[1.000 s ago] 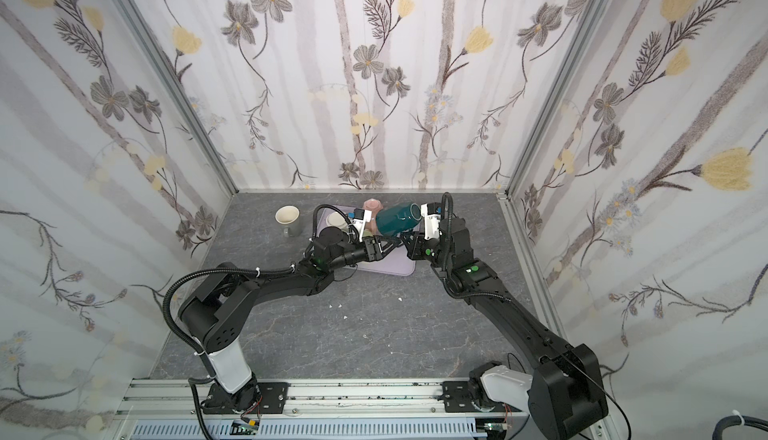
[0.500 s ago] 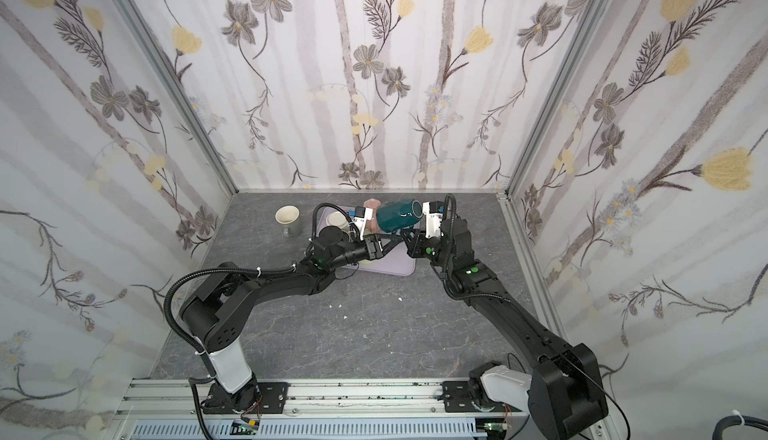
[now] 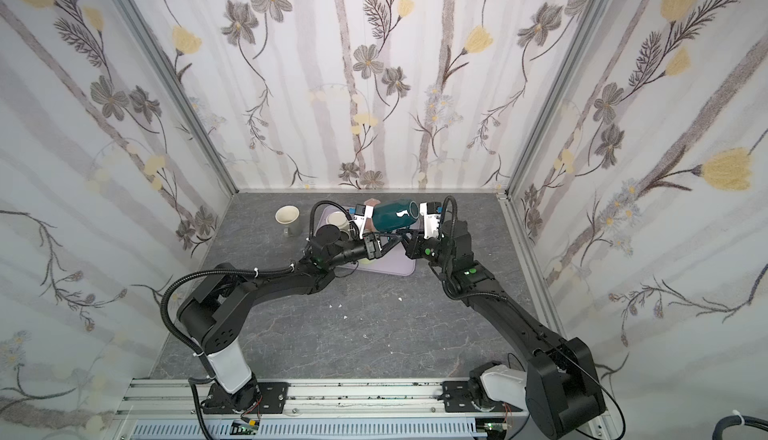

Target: Turn the mug right side up

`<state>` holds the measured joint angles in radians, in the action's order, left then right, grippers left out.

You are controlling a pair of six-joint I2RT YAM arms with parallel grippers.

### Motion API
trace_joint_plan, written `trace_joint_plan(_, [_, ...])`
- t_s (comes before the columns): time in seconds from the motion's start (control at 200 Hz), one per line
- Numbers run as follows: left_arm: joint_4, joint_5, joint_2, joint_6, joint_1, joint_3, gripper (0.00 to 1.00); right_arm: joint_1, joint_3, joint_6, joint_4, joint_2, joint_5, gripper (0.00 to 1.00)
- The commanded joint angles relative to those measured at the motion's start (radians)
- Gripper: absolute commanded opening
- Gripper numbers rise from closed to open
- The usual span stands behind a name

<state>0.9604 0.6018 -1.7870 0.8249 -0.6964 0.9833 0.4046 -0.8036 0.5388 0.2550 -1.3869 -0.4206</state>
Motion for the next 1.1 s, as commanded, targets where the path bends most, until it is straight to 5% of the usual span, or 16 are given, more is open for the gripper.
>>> trace_joint_plan(0.0, [0.096,0.058,0.024,-0.042,-0.004,0.013,0.58,0.003,0.003,-0.003,0.067,-0.017,-0.089,0.0])
trace_joint_plan(1.099, [-0.168,-0.012,0.163,-0.27,-0.003,0.003,0.33,-0.003,0.004,-0.002,0.112,-0.115,-0.145,0.0])
